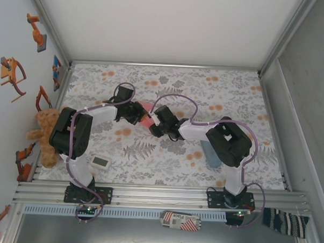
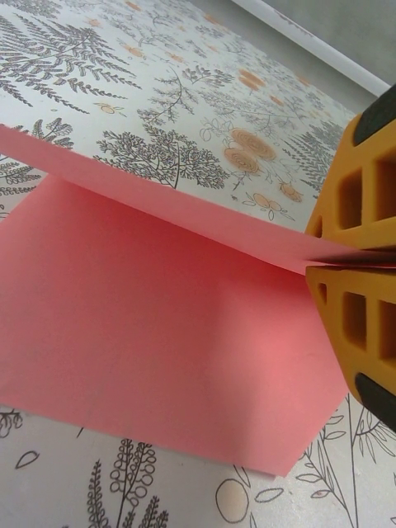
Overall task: Fold a paper plane with a square sheet of paper (pick it up from the middle)
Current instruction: Fourth fold the wing at the center of the table.
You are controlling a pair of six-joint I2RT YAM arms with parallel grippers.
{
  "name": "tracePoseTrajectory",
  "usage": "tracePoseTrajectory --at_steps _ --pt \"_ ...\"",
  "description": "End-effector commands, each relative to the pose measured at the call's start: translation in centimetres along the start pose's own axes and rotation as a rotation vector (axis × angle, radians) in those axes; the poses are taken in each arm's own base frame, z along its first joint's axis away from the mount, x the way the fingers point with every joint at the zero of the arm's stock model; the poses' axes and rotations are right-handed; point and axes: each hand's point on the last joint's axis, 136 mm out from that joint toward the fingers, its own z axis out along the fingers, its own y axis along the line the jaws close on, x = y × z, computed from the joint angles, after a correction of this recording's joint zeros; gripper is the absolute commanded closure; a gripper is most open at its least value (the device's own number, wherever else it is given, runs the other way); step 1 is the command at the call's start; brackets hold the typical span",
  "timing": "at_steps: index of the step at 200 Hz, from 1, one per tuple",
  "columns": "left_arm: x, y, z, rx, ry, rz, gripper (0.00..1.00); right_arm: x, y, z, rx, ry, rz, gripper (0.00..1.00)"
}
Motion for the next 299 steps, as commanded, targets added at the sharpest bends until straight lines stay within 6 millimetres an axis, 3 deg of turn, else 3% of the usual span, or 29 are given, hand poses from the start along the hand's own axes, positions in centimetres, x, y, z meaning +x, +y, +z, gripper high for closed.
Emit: tracePoseTrajectory --at_steps 1,36,64,91,116,157,207,299 --pt "0.1 -0.3 -0.6 0.000 0.000 -0.009 0.86 -0.7 -0.1 -0.2 0.022 -0.015 -0.014 0.73" --pt "-0.8 -0.3 -1.7 0.000 -0.027 -0.003 0.77 -0.7 0.3 -0.4 0.002 -0.017 -0.019 0.82" --pt "-3.0 -0.7 -4.5 0.010 -0.083 0.022 0.68 0.1 0.7 -0.3 -0.026 0.005 -0.019 0.86" --pt "-4.8 0.5 -7.6 -0.017 -0.165 0.023 0.60 0.3 1.2 -0.4 -0.056 0.016 -0.019 0.87" --pt "-5.0 2.2 -8.9 0.006 -0.212 -0.003 0.59 0.6 1.6 -0.3 -0.077 0.034 -0.016 0.89" --pt "-2.7 4.4 -7.7 0.043 -0.169 -0.029 0.64 1.0 2.0 -0.4 -0.126 0.062 0.016 0.92" --pt "-0.5 5.0 -6.5 0.033 -0.146 0.023 0.70 1.4 1.7 -0.5 -0.181 0.087 0.101 0.94" --pt "2.9 2.1 -2.0 0.136 -0.021 0.110 0.71 2.2 0.1 -1.5 -0.248 0.097 0.299 0.95"
